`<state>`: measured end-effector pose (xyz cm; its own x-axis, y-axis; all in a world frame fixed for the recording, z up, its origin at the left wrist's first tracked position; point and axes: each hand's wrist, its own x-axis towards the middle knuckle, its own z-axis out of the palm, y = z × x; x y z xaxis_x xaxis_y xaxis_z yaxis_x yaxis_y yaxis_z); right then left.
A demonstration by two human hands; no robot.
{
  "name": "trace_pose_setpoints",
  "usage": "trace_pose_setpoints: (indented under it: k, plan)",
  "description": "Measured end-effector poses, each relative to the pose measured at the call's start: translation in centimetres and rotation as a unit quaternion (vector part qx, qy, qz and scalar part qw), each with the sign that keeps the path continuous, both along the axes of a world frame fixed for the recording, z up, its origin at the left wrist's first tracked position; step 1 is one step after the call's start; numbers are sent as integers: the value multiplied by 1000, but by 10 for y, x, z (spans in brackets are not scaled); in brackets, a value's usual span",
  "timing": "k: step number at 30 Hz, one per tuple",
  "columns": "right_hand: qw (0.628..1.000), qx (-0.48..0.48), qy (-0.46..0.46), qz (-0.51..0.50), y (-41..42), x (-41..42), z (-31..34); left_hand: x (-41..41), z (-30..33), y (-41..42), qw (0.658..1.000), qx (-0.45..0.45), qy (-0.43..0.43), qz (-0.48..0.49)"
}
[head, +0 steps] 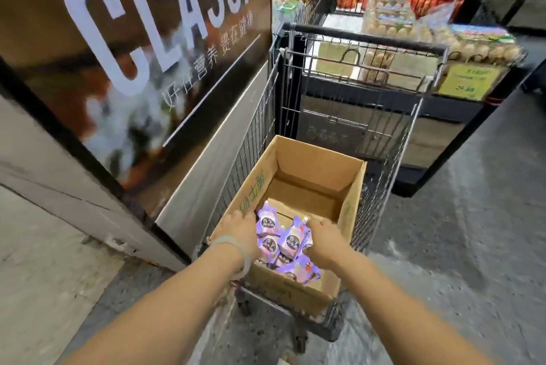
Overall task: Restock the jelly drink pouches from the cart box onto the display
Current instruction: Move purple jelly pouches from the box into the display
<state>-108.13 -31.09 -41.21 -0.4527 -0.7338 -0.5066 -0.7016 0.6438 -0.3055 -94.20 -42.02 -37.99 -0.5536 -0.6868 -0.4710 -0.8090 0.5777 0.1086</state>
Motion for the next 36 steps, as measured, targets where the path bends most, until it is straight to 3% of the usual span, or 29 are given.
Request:
trace_pose_setpoints:
  k: [9,15,18,22,23,26,29,32,34,36]
  plan:
    - [991,83,-87,-61,-34,-37,-105,-67,-110,-67,990,86,-104,-36]
    - [955,126,-189,-190,-54,-53,-183,-105,-196,-94,981,118,-144,-49]
    - [899,102,-241,-352,-64,-56,-229,-117,-234,-99,982,124,-138,-26]
    - [716,112,-330,-605,-61,-49,-287,-133,-276,-110,979,153,-107,79]
    - [693,116,-341,-625,-59,-43,-299,-137,-286,-115,975,162,-98,114]
    - [702,135,-291,-636,-50,-21,-331,-150,-308,-127,957,170,-63,226]
    - [638,120,-303,-697,-47,-12,-335,-153,-324,-138,937,163,-38,307]
    - [555,44,-345,-756,-40,-6,-355,-155,-324,-137,918,154,-12,364]
    - [544,31,-315,-777,-28,8,-384,-154,-320,-134,927,143,-16,347]
    - [577,27,-279,-767,-38,7,-359,-152,-321,-130,935,137,-9,327]
